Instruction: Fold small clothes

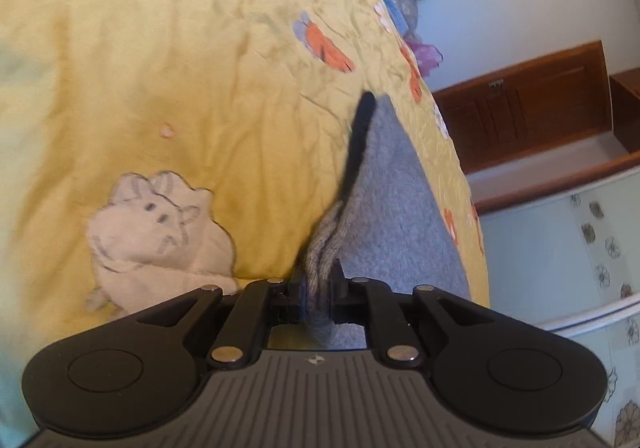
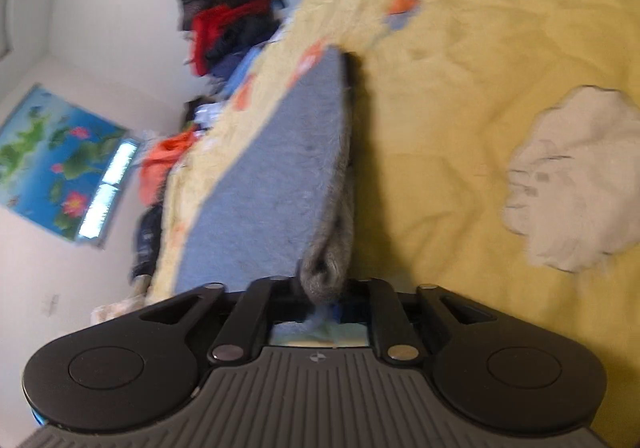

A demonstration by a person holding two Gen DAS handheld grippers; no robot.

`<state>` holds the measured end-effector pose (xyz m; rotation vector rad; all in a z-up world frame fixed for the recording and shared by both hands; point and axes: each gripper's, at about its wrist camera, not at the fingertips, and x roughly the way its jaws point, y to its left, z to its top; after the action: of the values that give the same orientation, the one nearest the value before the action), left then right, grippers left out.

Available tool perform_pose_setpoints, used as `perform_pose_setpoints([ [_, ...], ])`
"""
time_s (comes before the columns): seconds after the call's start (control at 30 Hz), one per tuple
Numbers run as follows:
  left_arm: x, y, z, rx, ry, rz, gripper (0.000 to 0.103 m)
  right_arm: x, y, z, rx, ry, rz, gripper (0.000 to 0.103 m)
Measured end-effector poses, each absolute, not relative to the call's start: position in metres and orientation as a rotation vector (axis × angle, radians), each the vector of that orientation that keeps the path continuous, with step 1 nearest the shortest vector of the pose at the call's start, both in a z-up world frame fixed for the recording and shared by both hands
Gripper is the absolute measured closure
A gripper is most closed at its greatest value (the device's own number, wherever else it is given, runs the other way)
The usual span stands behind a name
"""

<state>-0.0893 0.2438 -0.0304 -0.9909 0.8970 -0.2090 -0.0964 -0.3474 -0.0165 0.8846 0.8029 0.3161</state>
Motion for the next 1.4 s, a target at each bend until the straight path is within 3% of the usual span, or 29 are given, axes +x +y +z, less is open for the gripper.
perform_pose_setpoints([
  [0.03, -0.093, 0.249, -0.025, -0.972, 0.897, -0.189, 0.092, -0.103, -0.349, -0.011, 0.867, 0.784, 0.325, 0.052],
  [0.07, -0.098, 0.252, -0.017, -0.927, 0.888, -0.163, 0.090, -0.110, -0.351, -0.004, 0.832, 0.769, 0.310, 0.046],
  [0.1, -0.104, 0.253, -0.005, -0.864, 0.876, -0.124, 0.087, -0.115, -0.352, 0.005, 0.781, 0.760, 0.290, 0.046],
  [0.2, -0.115, 0.246, 0.031, -0.728, 0.803, -0.121, 0.053, -0.118, -0.355, 0.030, 0.683, 0.686, 0.280, 0.046],
  [0.23, -0.113, 0.239, 0.041, -0.723, 0.762, -0.151, 0.037, -0.110, -0.354, 0.039, 0.664, 0.662, 0.292, 0.046],
  [0.27, -0.108, 0.230, 0.049, -0.719, 0.722, -0.193, 0.030, -0.100, -0.350, 0.045, 0.648, 0.640, 0.315, 0.046],
  [0.47, -0.018, 0.142, 0.052, -0.560, 0.636, -0.310, 0.030, 0.001, -0.302, 0.045, 0.473, 0.641, 0.327, 0.068],
  [0.63, 0.055, 0.105, 0.017, -0.434, 0.662, -0.216, 0.030, 0.052, -0.277, 0.025, 0.369, 0.709, 0.274, 0.069],
  [0.73, 0.061, 0.110, 0.000, -0.327, 0.653, -0.141, 0.043, 0.059, -0.271, 0.016, 0.298, 0.726, 0.233, 0.085],
  [0.77, 0.057, 0.112, 0.000, -0.304, 0.647, -0.120, 0.057, 0.060, -0.272, 0.015, 0.281, 0.720, 0.226, 0.087],
  [0.83, 0.050, 0.124, 0.002, -0.330, 0.648, -0.093, 0.060, 0.062, -0.277, 0.015, 0.301, 0.721, 0.225, 0.088],
  [0.9, 0.046, 0.137, 0.008, -0.361, 0.659, -0.062, 0.062, 0.059, -0.278, 0.022, 0.301, 0.714, 0.225, 0.085],
  [0.93, 0.045, 0.143, 0.011, -0.389, 0.668, -0.078, 0.057, 0.055, -0.278, 0.028, 0.302, 0.701, 0.230, 0.078],
  [1.0, 0.052, 0.150, 0.020, -0.405, 0.665, -0.088, 0.030, 0.046, -0.279, 0.037, 0.315, 0.677, 0.244, 0.065],
  [1.03, 0.056, 0.152, 0.026, -0.387, 0.641, -0.055, 0.008, 0.042, -0.278, 0.042, 0.326, 0.673, 0.261, 0.052],
  [1.07, 0.060, 0.155, 0.031, -0.372, 0.612, -0.018, 0.005, 0.038, -0.277, 0.045, 0.333, 0.667, 0.280, 0.039],
  [1.13, 0.081, 0.159, 0.035, -0.381, 0.635, -0.031, 0.005, 0.026, -0.273, 0.051, 0.326, 0.647, 0.299, 0.032],
  [1.3, 0.125, 0.135, 0.026, -0.289, 0.780, -0.075, 0.010, 0.011, -0.266, 0.055, 0.319, 0.637, 0.315, 0.032],
  [1.33, 0.130, 0.128, 0.023, -0.249, 0.801, -0.076, 0.031, 0.010, -0.266, 0.054, 0.325, 0.635, 0.312, 0.032],
  [1.37, 0.133, 0.121, 0.020, -0.209, 0.819, -0.072, 0.061, 0.010, -0.266, 0.053, 0.330, 0.637, 0.312, 0.032],
  [1.4, 0.137, 0.117, 0.015, -0.191, 0.849, -0.063, 0.068, 0.010, -0.266, 0.052, 0.333, 0.642, 0.313, 0.032],
])
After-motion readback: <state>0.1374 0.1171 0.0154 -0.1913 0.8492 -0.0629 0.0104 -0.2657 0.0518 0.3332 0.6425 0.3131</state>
